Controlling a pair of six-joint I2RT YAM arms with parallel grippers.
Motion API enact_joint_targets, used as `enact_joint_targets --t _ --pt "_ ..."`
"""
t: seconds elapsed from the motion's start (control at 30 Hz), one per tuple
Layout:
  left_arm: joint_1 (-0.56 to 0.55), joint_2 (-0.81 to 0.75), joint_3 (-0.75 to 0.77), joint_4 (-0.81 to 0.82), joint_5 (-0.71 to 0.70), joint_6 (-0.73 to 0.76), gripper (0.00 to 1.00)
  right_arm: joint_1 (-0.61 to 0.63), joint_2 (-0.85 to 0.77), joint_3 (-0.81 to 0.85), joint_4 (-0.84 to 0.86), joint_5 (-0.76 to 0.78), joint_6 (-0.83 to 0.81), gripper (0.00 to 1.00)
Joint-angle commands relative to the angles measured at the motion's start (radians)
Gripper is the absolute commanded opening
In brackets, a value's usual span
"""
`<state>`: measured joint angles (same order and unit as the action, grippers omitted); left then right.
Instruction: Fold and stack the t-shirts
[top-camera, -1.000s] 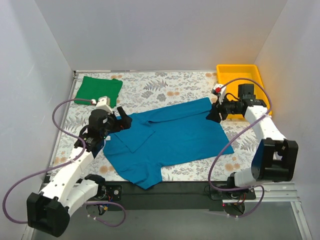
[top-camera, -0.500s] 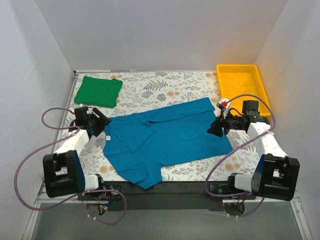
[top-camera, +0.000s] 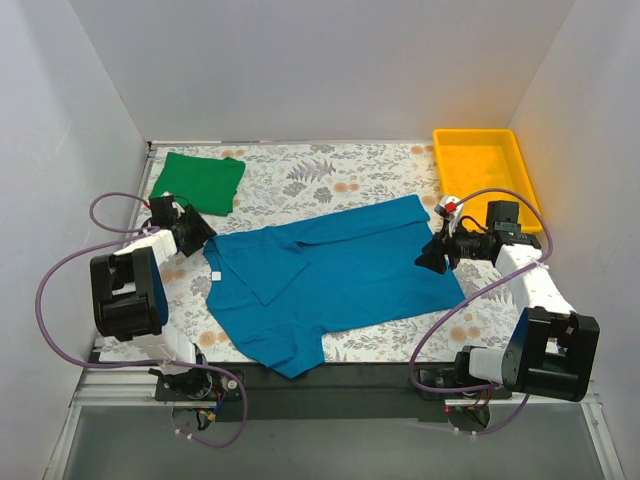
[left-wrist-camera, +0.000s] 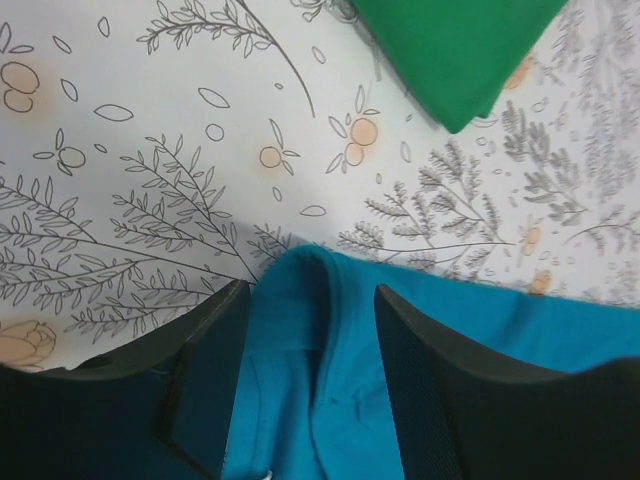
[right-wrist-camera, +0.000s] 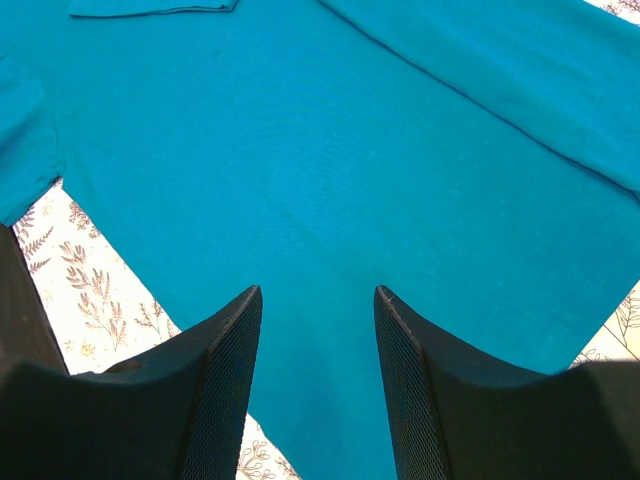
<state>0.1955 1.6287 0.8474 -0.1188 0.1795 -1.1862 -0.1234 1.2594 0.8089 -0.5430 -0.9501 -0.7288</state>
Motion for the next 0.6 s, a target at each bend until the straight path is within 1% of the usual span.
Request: enact_joint_targets --t 0.0,0.1,0.23,0.33,0.43,0.5,0.57 --pt "0.005 0.023 0.033 -0.018 0.006 0.086 0.51 -0.004 0.009 0.021 0.020 -0.033 0.012 0.56" --pt "0.005 0.045 0.028 -0.012 0.034 0.102 0.50 -0.004 0.017 0.024 0.018 -0.033 0.014 0.56" --pt "0.005 0.071 0.035 -0.024 0.057 0.114 0.46 -0.004 0.017 0.026 0.015 -0.035 0.019 0.56" --pt "0.005 0.083 0.044 -0.044 0.054 0.122 0.39 -0.004 0.012 0.026 0.017 -0.036 0.017 0.56" --pt "0.005 0.085 0.045 -0.050 0.055 0.126 0.35 -0.004 0.012 0.027 0.017 -0.038 0.019 0.56" --pt "0.004 0.086 0.048 -0.051 0.063 0.126 0.29 -0.004 0.012 0.029 0.014 -0.036 0.019 0.56" --pt "0.005 0.089 0.056 -0.054 0.069 0.129 0.25 -0.004 0.011 0.027 0.014 -0.035 0.020 0.56"
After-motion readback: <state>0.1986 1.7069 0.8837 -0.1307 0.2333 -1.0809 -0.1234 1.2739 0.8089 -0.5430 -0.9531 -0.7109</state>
